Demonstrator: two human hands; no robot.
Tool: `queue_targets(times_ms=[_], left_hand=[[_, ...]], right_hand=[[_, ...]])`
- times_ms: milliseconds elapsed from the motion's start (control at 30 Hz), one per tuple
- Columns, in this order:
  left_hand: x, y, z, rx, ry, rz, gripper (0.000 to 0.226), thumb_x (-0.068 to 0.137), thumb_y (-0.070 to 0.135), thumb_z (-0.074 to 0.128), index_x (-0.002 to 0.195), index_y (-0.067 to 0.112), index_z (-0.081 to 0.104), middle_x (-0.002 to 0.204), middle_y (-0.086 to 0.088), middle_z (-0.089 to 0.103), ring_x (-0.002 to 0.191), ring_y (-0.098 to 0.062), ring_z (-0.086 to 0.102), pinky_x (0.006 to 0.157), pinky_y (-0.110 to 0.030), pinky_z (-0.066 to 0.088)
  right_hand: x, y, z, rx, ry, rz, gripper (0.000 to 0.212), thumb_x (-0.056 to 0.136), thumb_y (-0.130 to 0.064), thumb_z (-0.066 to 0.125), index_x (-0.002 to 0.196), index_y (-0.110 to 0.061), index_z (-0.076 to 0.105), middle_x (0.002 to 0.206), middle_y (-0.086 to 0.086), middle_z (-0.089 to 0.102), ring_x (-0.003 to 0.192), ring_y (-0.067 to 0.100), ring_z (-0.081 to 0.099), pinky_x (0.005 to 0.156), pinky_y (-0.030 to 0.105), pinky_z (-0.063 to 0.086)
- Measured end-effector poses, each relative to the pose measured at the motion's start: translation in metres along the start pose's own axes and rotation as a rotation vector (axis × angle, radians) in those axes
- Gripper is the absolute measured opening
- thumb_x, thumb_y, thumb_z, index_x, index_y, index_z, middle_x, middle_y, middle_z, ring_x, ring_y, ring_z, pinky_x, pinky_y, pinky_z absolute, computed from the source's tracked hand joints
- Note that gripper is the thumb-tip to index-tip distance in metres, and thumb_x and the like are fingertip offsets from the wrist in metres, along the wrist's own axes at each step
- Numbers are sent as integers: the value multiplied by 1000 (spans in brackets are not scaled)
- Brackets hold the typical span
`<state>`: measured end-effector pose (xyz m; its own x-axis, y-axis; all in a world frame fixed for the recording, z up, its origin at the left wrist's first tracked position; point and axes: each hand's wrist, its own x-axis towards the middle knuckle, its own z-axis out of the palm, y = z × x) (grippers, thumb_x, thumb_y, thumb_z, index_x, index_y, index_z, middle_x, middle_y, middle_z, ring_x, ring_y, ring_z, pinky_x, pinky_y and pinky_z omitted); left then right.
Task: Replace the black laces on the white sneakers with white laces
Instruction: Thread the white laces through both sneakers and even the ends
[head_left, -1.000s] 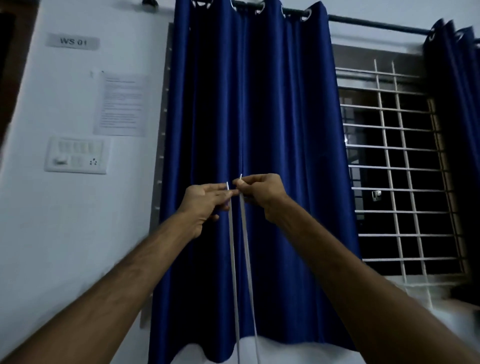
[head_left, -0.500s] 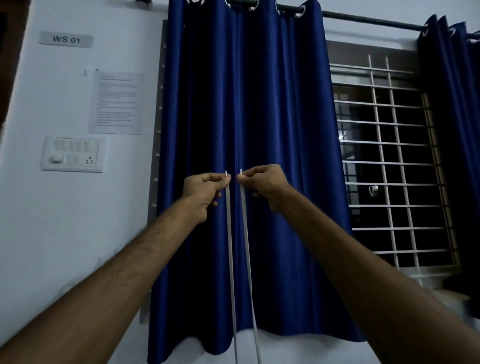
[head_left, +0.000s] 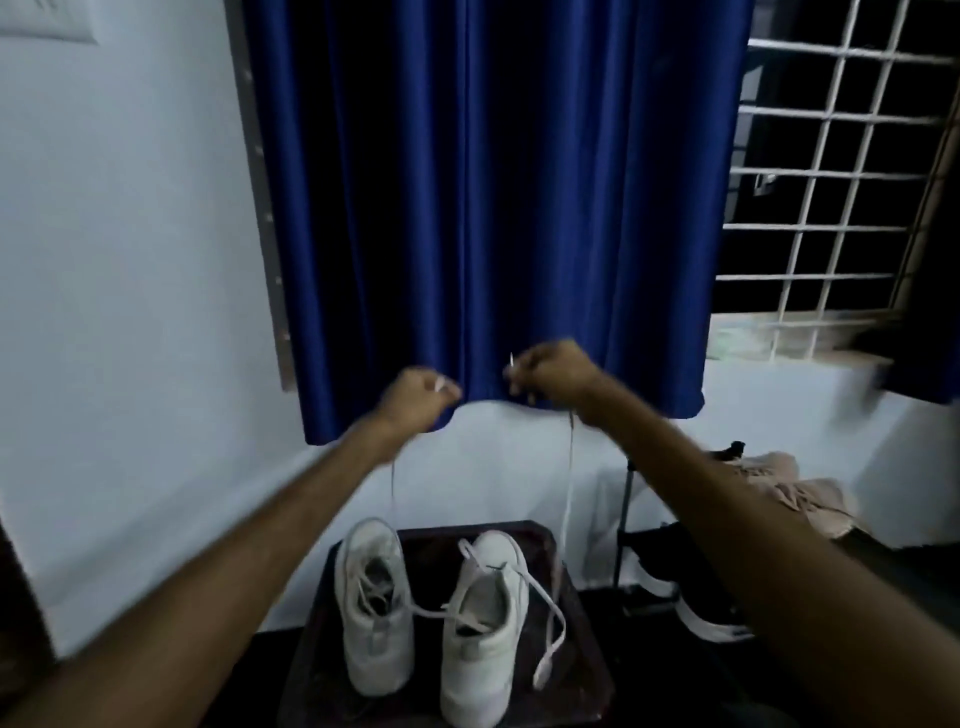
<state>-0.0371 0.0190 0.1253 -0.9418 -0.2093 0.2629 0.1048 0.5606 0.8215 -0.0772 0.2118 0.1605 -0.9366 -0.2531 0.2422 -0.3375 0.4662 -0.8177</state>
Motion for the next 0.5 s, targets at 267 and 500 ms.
queue_targets(times_ms=[267,500], left_hand=[[-26,-127,95,606,-399,-172,50,88,59,59,101,12,70,110,-11,71,103,-28,66,83,-32,50],[-16,-141,98,502,-384,-223,28,79,36,74,91,11,72,101,-10,71,97,-27,67,78,-30,50]], right_hand=[[-20,156,96,-145,-265,188,30,87,-4,60,63,-21,67,83,0,75,60,4,64,67,18,56],[-10,184,121,-199,-303,208,29,85,-12,64,58,-23,61,92,11,77,73,16,67,85,34,57]])
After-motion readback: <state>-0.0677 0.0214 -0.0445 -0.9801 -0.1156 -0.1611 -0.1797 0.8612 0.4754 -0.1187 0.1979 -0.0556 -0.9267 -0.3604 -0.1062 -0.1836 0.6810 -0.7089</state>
